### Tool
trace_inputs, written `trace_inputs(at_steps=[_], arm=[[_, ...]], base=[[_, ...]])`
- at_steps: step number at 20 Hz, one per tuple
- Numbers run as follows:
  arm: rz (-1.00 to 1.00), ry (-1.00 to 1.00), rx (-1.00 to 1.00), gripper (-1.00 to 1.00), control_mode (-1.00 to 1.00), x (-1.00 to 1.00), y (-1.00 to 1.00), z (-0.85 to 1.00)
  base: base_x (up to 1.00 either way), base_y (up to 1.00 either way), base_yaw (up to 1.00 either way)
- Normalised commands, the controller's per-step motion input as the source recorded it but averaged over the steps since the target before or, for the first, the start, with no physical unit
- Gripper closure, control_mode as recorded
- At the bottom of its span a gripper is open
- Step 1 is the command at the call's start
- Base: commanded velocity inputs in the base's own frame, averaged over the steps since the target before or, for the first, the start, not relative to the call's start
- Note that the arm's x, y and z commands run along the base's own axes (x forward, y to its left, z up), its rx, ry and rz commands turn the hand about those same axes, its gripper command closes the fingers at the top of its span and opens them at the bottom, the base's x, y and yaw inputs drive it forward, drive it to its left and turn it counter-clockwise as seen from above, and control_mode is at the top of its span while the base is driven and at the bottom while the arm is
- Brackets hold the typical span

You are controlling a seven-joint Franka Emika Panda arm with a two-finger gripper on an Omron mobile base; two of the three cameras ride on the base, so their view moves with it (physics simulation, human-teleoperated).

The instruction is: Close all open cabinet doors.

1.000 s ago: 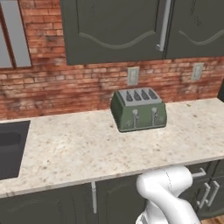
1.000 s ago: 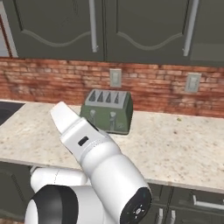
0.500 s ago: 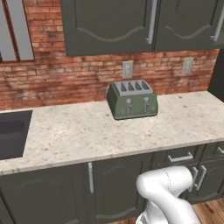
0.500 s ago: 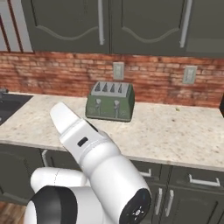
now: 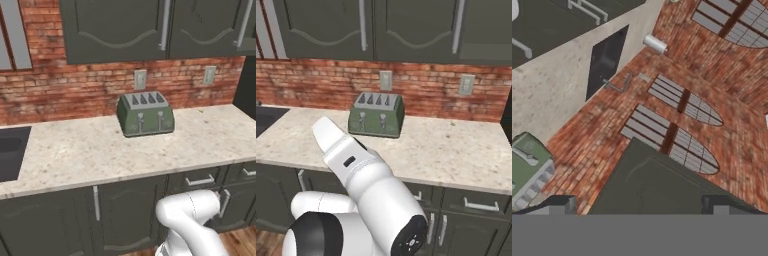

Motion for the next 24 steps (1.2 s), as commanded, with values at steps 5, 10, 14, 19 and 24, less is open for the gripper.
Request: trace_inputs(at_steps=[5, 10, 14, 19, 24], arm=[[0.0, 0.0, 0.0, -1.0, 1.0, 0.0, 0.0, 0.0], [0.0, 0.0, 0.0, -1.0, 1.0, 0.0, 0.0, 0.0], [0.0, 0.0, 0.0, -1.0, 1.0, 0.0, 0.0, 0.0], [0.0, 0.0, 0.0, -1.0, 1.0, 0.0, 0.0, 0.0], [0.0, 0.0, 0.0, -1.0, 1.0, 0.0, 0.0, 0.0]], base=[[0.0, -0.53, 0.0], [0.02, -0.56, 0.0], [0.09, -0.56, 0.0], [0.18, -0.48, 0.0], [0.36, -0.17, -0.01]])
